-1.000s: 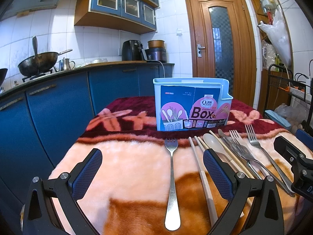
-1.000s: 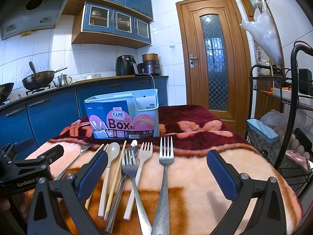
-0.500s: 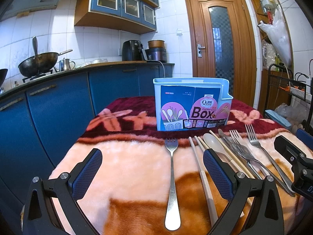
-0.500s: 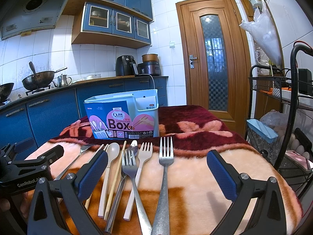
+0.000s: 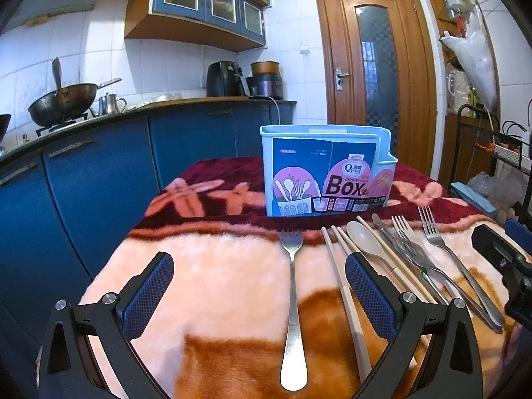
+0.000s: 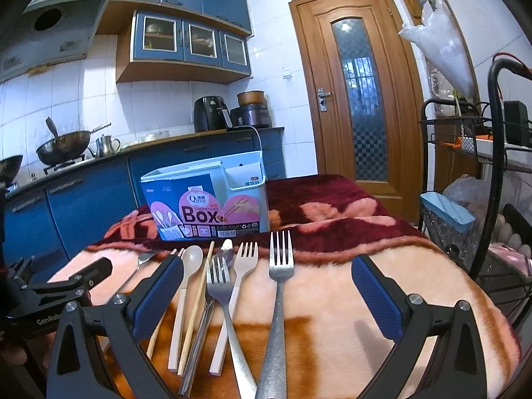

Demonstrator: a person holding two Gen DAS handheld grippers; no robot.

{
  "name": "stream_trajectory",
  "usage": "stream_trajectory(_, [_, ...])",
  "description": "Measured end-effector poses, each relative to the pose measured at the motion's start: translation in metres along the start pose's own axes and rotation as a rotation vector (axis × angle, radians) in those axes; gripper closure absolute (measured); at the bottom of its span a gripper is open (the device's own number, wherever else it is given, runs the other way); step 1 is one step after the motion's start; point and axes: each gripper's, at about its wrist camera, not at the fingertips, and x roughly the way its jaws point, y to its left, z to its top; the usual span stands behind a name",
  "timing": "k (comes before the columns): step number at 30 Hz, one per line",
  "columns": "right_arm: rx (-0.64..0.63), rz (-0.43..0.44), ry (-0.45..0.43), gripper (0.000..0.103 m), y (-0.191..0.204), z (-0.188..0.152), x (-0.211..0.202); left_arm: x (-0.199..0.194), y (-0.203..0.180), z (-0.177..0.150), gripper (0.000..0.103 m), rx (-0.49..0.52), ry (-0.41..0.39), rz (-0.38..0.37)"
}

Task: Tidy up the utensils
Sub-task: 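Close the left tool on a metal fork while the right tool grasps another metal fork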

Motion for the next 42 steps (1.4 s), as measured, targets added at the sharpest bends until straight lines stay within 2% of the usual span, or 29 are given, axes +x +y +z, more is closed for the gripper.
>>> stream_trajectory(4, [0.036,-0.002,0.074,0.000,-0.009,0.007,0.008,0.009,-0.002,0.002,0.001,0.009,0.064,0.037])
stream_trajectory(11, [0.012,-0.054,0.223,0.001,-0.021,0.026,0.018,0.009,-0.004,0.007,0.001,0.055,0.092,-0.042])
stream_trajectory(12, [0.019,-0.058,0.260,0.003,-0.024,0.030,0.023,0.010,-0.004,0.008,0.001,0.068,0.107,-0.051])
stream_trajectory(14, [0.013,-0.064,0.313,0.016,-0.026,0.035,0.028,0.014,-0.005,0.012,0.001,0.093,0.149,-0.060])
stream_trajectory(17, [-0.017,-0.069,0.415,0.029,-0.025,0.041,0.039,0.022,0.001,0.020,0.001,0.092,0.227,-0.091])
stream_trajectory(23, [-0.072,-0.029,0.641,0.037,-0.022,0.048,0.065,0.039,0.007,0.037,0.003,0.088,0.389,-0.155])
stream_trajectory(24, [-0.065,-0.011,0.677,0.039,-0.022,0.050,0.069,0.042,0.006,0.039,0.007,0.101,0.416,-0.147])
stream_trajectory(26, [-0.064,0.007,0.745,0.050,-0.020,0.052,0.078,0.048,0.002,0.041,0.015,0.141,0.463,-0.133])
stream_trajectory(28, [-0.082,-0.008,0.790,0.051,-0.018,0.054,0.083,0.056,-0.002,0.043,0.031,0.170,0.504,-0.134])
stream_trajectory(29, [-0.088,-0.004,0.806,0.056,-0.017,0.055,0.086,0.060,-0.002,0.044,0.035,0.172,0.528,-0.141])
stream_trajectory(31, [-0.097,0.008,0.851,0.064,-0.016,0.054,0.093,0.072,-0.002,0.044,0.050,0.150,0.594,-0.181])
stream_trajectory(32, [-0.099,0.011,0.870,0.067,-0.016,0.053,0.097,0.077,-0.003,0.045,0.053,0.140,0.622,-0.209])
stream_trajectory(34, [-0.091,0.019,0.908,0.075,-0.016,0.052,0.104,0.085,-0.003,0.047,0.056,0.116,0.661,-0.257])
stream_trajectory(36, [-0.084,0.030,0.935,0.081,-0.015,0.051,0.110,0.091,-0.005,0.048,0.056,0.122,0.691,-0.270])
stream_trajectory(42, [-0.088,0.068,0.980,0.082,-0.005,0.050,0.126,0.106,-0.011,0.046,0.056,0.191,0.775,-0.214])
